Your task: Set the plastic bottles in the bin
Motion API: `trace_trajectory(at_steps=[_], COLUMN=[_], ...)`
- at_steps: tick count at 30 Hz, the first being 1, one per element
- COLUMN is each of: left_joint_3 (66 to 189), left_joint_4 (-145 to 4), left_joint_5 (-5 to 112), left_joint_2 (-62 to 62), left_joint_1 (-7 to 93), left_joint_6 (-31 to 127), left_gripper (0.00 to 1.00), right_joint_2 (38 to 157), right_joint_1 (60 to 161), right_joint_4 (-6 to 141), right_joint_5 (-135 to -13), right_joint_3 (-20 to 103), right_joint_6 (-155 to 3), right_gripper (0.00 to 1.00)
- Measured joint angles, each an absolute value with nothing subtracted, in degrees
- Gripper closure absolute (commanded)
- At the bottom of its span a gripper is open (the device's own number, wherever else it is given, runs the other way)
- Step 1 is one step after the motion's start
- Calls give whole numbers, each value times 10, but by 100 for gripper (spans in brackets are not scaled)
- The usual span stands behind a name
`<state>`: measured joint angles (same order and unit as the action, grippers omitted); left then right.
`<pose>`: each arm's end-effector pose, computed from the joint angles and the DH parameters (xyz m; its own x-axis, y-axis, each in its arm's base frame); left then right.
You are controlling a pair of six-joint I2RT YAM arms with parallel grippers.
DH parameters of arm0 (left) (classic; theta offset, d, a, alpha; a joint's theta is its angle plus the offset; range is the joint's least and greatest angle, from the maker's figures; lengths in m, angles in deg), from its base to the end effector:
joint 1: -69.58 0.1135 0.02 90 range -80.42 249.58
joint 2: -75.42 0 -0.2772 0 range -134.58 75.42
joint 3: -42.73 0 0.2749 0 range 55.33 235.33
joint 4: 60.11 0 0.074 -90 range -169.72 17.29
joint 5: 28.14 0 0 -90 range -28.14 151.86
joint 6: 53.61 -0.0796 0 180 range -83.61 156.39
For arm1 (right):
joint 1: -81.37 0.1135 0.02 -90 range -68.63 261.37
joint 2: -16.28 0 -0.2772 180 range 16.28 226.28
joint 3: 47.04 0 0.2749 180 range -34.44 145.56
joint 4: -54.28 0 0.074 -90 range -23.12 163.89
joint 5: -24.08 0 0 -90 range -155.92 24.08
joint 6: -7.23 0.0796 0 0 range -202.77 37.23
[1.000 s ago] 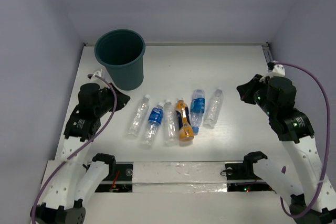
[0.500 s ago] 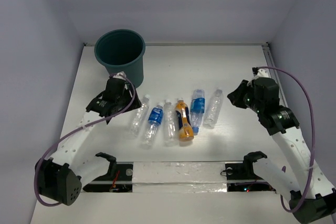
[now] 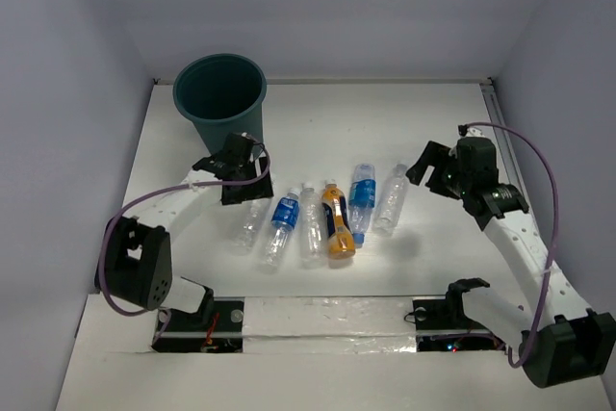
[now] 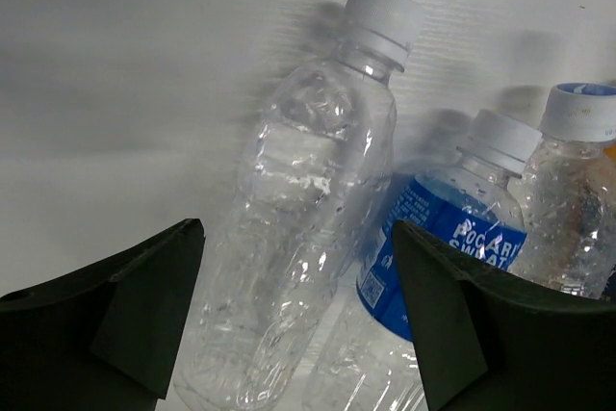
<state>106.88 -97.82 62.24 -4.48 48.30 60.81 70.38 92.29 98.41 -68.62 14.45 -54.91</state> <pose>0.3053 -0.1183 0.1884 -0.8302 -0.1203 -0.5443 0.0176 0.9703 -0.2413 0.2478 0.0516 0.2816 -0.6250 0.3548 -0.6953 0.0744 0.9138 0.3994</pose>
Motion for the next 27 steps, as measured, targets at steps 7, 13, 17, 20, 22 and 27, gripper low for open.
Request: trace_trajectory(at_steps=[7, 13, 17, 20, 22, 27], left_joint_3=[1083, 1092, 1092, 1092, 1092, 1118], left_joint_4=[-949, -931, -927, -931, -946, -1006], left_joint_5=[608, 604, 605, 606, 606, 603], left_joint_2=[-112, -148, -149, -147, -138, -63], left_joint_1=[483, 483, 483, 483, 483, 483], left_joint_6=[587, 578, 574, 573, 571, 570], left_gripper=[29, 56, 71, 76, 77, 78], right_joint_2=[781, 909, 986, 1032, 1056, 1094], right_joint_1=[907, 904, 904, 904, 904, 904], right_joint_4=[945, 911, 895, 881, 875, 869], right_joint_5=[-701, -716, -731, -740, -746, -746], right_joint_3=[144, 145, 160, 174, 183, 201], right_joint_6=[-544, -531, -524, -515, -509, -492], right_gripper=[5, 0, 0, 2, 4, 14])
